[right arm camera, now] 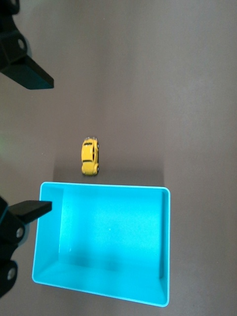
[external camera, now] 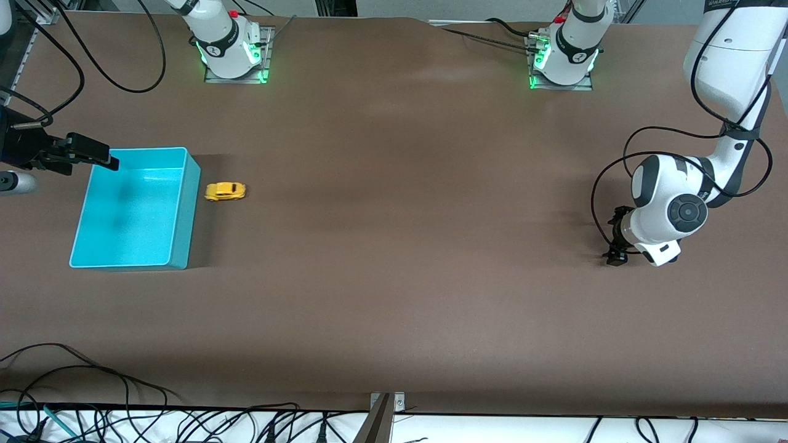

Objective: Wind up and store yellow beetle car
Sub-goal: 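Move the right gripper over the car beside the cyan bin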

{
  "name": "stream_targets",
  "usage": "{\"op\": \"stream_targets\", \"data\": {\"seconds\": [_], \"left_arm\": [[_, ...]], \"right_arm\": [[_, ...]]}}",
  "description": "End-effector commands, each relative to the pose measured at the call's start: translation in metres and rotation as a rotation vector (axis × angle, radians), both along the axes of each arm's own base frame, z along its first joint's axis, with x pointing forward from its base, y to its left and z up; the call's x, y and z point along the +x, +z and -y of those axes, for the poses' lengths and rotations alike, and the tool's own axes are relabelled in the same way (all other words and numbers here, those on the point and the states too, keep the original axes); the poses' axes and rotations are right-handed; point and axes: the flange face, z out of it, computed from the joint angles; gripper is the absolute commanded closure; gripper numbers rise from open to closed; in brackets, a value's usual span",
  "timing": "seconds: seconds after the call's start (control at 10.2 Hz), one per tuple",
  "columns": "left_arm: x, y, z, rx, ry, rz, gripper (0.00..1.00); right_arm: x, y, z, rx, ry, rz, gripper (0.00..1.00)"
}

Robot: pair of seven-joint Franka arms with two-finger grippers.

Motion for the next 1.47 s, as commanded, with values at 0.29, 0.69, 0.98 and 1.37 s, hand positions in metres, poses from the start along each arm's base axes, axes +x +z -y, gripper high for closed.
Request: {"op": "stream_targets", "data": {"seconds": [0.29, 0.69, 0.98, 1.37], "left_arm": [[0.008, 0.027, 0.006, -0.018, -0.251, 0.019, 0.00], [0.013, 0.038, 0.006, -0.064, -0.256, 0.043, 0.00], [0.014, 0.045, 0.004, -0.093, -0.291, 0.053, 0.00], [0.015, 0.045, 0.004, -0.092, -0.294, 0.054, 0.00]], "right_arm": [[0.000, -0.001, 0.000, 0.003, 0.014, 0.005, 0.00], [0.012, -0.018, -0.004, -0.026, 0.026, -0.002, 0.00], [0.022, -0.034, -0.020, -0.036, 0.054, -0.017, 0.00], [0.025, -0.081, -0.049, -0.043, 0.134, -0.051, 0.00]]}}
